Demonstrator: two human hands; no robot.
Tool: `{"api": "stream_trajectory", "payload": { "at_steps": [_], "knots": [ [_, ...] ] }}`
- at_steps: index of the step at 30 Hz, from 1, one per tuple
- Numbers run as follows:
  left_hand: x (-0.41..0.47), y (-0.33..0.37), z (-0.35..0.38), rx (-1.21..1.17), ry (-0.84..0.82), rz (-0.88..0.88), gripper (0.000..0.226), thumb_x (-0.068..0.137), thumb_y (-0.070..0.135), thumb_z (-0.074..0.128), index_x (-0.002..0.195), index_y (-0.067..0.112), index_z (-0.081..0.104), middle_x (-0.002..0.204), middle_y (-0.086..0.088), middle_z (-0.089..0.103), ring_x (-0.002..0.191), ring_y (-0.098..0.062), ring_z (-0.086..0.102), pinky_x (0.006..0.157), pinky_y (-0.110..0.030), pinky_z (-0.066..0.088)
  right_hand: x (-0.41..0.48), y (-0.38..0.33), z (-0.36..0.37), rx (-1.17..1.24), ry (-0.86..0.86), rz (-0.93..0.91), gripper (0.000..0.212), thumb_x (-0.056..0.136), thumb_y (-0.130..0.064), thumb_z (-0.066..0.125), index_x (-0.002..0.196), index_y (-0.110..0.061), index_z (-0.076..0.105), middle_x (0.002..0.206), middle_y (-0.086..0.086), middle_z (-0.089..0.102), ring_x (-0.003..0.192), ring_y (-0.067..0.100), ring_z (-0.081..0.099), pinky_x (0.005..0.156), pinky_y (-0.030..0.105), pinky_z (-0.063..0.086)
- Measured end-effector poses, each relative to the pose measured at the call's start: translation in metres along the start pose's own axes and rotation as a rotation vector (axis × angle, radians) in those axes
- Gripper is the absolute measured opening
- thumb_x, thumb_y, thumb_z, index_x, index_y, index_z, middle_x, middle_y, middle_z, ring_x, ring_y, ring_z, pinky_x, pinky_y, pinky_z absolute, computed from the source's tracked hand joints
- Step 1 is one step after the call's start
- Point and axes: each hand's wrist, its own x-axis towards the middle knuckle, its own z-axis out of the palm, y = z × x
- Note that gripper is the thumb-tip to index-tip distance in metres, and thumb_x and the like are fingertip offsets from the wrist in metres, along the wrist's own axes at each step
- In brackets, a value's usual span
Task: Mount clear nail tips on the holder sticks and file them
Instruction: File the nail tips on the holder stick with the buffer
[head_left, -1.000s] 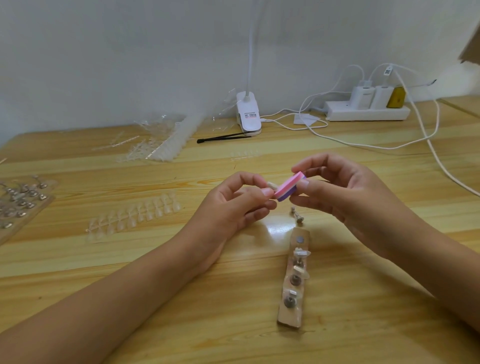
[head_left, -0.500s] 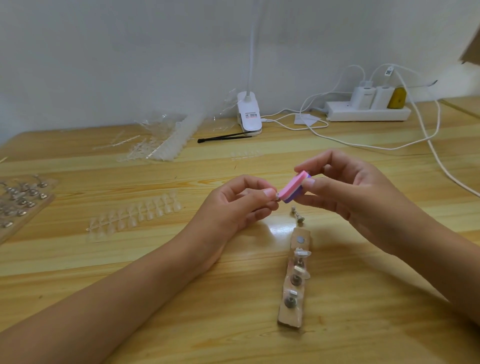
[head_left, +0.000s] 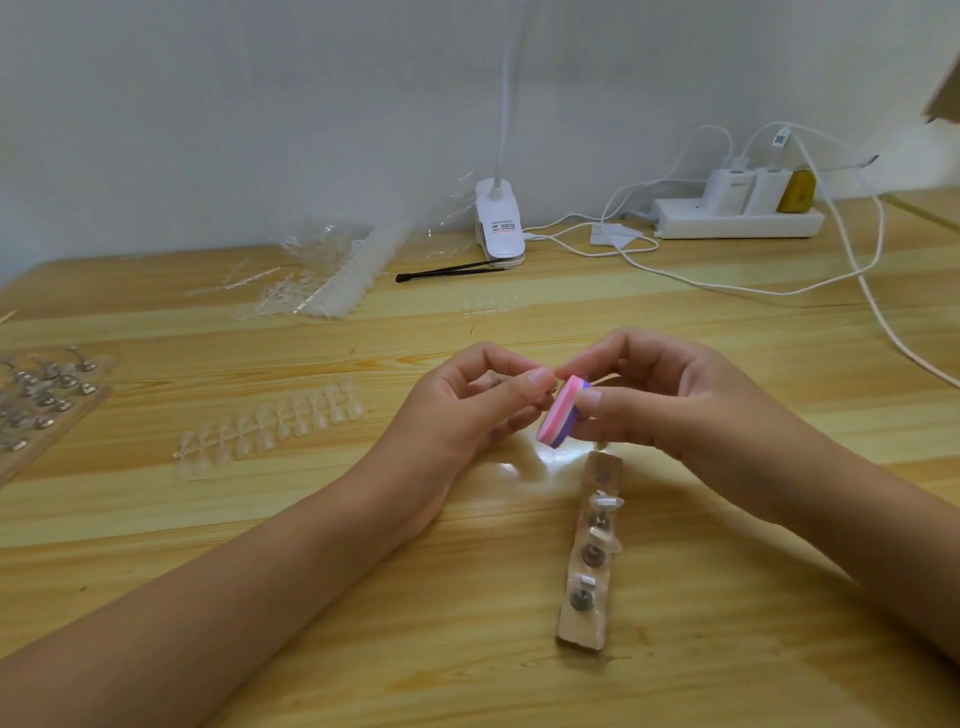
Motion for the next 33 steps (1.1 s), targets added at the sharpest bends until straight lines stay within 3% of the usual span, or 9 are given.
{"api": "stream_trajectory", "payload": {
  "at_steps": [4, 8, 12, 16, 20, 24, 28, 33],
  "knots": [
    [0.000, 0.001, 0.000, -0.023, 0.006, 0.000, 0.004, 0.074, 0.031, 0.077, 0.074, 0.029, 0.073, 0.093, -0.004, 0.075, 0.088, -0.010, 0.071, 0.080, -0.017, 0.053, 0.003, 0.001, -0.003, 0.069, 0.141, -0.046, 0.032, 0.074, -0.021, 0.071, 0.103, -0.008, 0.068, 0.097, 0.009, 0.073, 0.091, 0.022, 0.073, 0.080, 0.024, 0.057],
    [0.000, 0.001, 0.002, -0.018, 0.010, 0.004, 0.004, 0.071, 0.032, 0.076, 0.072, 0.030, 0.073, 0.090, -0.004, 0.075, 0.083, -0.009, 0.071, 0.076, -0.016, 0.053, 0.002, 0.004, -0.002, 0.023, 0.068, -0.054, 0.031, 0.075, -0.024, 0.072, 0.103, -0.011, 0.070, 0.097, 0.010, 0.075, 0.092, 0.024, 0.073, 0.083, 0.027, 0.058],
    [0.000, 0.001, 0.001, 0.004, 0.008, 0.002, 0.008, 0.071, 0.035, 0.080, 0.076, 0.031, 0.075, 0.092, -0.002, 0.075, 0.088, -0.009, 0.071, 0.079, -0.017, 0.053, 0.005, 0.003, -0.008, 0.069, 0.174, -0.093, 0.030, 0.073, -0.024, 0.072, 0.101, -0.011, 0.070, 0.090, 0.003, 0.075, 0.089, 0.019, 0.073, 0.080, 0.024, 0.057],
    [-0.001, 0.000, 0.001, 0.040, -0.008, 0.001, 0.003, 0.076, 0.033, 0.077, 0.078, 0.032, 0.075, 0.091, -0.002, 0.076, 0.089, -0.009, 0.071, 0.079, -0.017, 0.053, 0.001, 0.002, -0.008, -0.075, -0.046, -0.026, 0.025, 0.075, -0.029, 0.076, 0.096, -0.016, 0.072, 0.094, 0.007, 0.076, 0.089, 0.020, 0.074, 0.079, 0.026, 0.058],
    [-0.001, -0.001, 0.001, 0.068, -0.013, -0.006, 0.003, 0.080, 0.029, 0.074, 0.082, 0.031, 0.076, 0.096, -0.003, 0.076, 0.092, -0.010, 0.071, 0.081, -0.019, 0.054, 0.006, 0.001, -0.015, 0.076, 0.164, -0.087, 0.024, 0.073, -0.024, 0.076, 0.095, -0.015, 0.072, 0.092, 0.005, 0.073, 0.090, 0.020, 0.073, 0.079, 0.023, 0.057],
    [-0.001, -0.001, 0.002, 0.087, -0.014, -0.004, 0.003, 0.080, 0.030, 0.074, 0.081, 0.031, 0.075, 0.093, -0.002, 0.076, 0.090, -0.011, 0.071, 0.083, -0.021, 0.054, 0.003, -0.001, -0.015, -0.039, -0.021, -0.026, 0.015, 0.078, -0.023, 0.077, 0.092, -0.019, 0.075, 0.096, 0.008, 0.075, 0.092, 0.024, 0.073, 0.081, 0.027, 0.058],
    [0.000, 0.000, 0.001, 0.066, -0.015, -0.005, 0.003, 0.080, 0.028, 0.074, 0.081, 0.029, 0.076, 0.094, -0.003, 0.076, 0.091, -0.011, 0.071, 0.081, -0.019, 0.054, 0.005, 0.000, -0.015, 0.037, 0.126, -0.075, 0.029, 0.071, -0.025, 0.073, 0.097, -0.013, 0.072, 0.090, 0.004, 0.074, 0.089, 0.019, 0.073, 0.080, 0.023, 0.057],
    [-0.002, 0.000, 0.002, 0.095, -0.034, -0.002, 0.007, 0.078, 0.032, 0.077, 0.084, 0.028, 0.077, 0.096, -0.004, 0.076, 0.091, -0.012, 0.071, 0.082, -0.020, 0.054, 0.006, -0.006, -0.019, 0.059, 0.084, -0.052, 0.030, 0.070, -0.022, 0.072, 0.097, -0.009, 0.069, 0.084, 0.002, 0.072, 0.086, 0.017, 0.072, 0.077, 0.021, 0.056]
  ]
}}
